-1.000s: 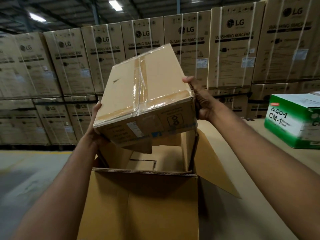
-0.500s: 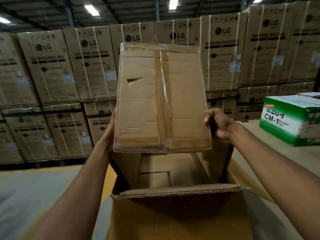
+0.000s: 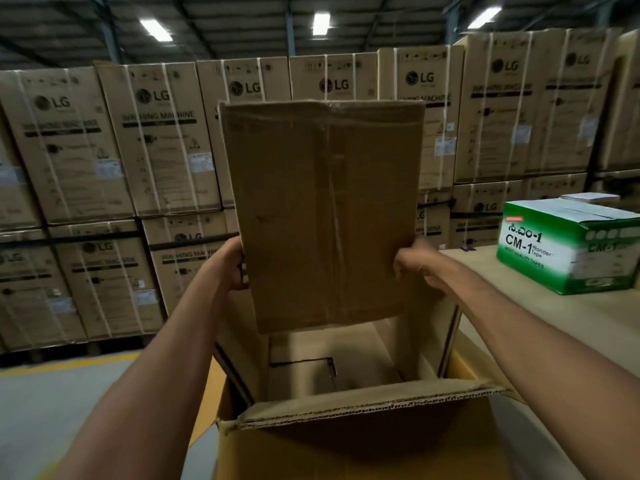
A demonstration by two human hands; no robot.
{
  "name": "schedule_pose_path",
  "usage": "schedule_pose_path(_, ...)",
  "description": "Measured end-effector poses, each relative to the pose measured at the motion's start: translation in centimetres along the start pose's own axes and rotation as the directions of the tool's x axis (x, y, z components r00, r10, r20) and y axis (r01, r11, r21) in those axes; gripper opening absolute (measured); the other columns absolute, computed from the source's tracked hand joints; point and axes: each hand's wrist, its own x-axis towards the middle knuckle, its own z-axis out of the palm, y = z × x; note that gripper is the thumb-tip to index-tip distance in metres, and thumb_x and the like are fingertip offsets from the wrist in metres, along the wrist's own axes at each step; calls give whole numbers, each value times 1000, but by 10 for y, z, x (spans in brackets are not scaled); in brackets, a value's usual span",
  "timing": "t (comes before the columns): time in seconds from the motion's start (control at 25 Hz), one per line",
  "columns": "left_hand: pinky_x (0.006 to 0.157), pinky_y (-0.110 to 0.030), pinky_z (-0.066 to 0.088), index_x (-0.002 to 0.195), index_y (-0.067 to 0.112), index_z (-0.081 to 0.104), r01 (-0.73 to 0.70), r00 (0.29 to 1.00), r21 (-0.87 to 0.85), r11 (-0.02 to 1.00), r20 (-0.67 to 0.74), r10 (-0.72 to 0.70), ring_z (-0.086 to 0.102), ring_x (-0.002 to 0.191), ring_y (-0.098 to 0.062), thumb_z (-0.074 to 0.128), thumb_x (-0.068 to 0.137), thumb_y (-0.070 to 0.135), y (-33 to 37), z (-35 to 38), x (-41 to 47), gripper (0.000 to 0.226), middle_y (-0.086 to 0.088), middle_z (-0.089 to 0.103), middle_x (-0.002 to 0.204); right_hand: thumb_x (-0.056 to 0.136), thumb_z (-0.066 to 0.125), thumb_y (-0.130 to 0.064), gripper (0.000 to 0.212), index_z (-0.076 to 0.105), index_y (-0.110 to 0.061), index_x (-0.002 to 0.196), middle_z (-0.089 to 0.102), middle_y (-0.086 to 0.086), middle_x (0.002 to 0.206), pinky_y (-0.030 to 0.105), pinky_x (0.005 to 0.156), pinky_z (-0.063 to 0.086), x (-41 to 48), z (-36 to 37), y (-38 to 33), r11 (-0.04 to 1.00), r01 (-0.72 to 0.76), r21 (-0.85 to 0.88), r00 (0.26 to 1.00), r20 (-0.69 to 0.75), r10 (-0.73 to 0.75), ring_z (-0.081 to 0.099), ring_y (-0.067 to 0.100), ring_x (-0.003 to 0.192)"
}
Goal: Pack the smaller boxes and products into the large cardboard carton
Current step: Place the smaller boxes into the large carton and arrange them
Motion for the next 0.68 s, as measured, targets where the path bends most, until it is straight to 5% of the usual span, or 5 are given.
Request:
schedule_pose_path(0.12,98,-52,52,96,15,72,-37,999,-105,994,-3,37,70,94,-28,62,88,46,0,16,-8,33,-7,74,97,87,63,6,44,56,-20,122,63,1,108,30,66,50,-3,-1,-6,997,77,24,997,-15,-76,61,20,94)
schedule_pose_path(0.2,88,-54,57,100,19,79,-134,984,-259,957,80,159,75,92,-31,56,95,51,4,24,-15,39,-9,78,101,99,52,-9,14,58,-20,106,63,0,92,32,68,45,-4,-4,-3,961,118,248,991,26,-128,58,18,85)
schedule_pose_path(0.36,71,-41,63,101,18,77,-353,922,-341,871,33,386,75,82,-23,51,104,30,-4,23,-9,28,-4,77,94,90,49,-47,32,59,-17,96,62,6,84,44,80,45,-2,-32,15,626,-60,777,937,260,-233,59,28,84)
schedule_pose_path(0.48,63,-35,61,107,15,71,-441,885,-224,869,55,463,72,79,-21,53,105,22,-8,21,-8,20,-1,75,89,82,50,-78,77,70,-21,129,69,17,124,68,101,40,2,-45,10,699,-138,702,908,371,-194,62,41,119)
schedule_pose_path(0.68,50,-31,48,94,12,67,-233,957,14,972,180,227,60,61,-18,56,100,25,5,9,-17,18,-5,62,71,101,38,-66,59,71,-28,131,66,16,136,66,107,43,-1,-41,3,711,-43,702,943,263,-202,61,42,127)
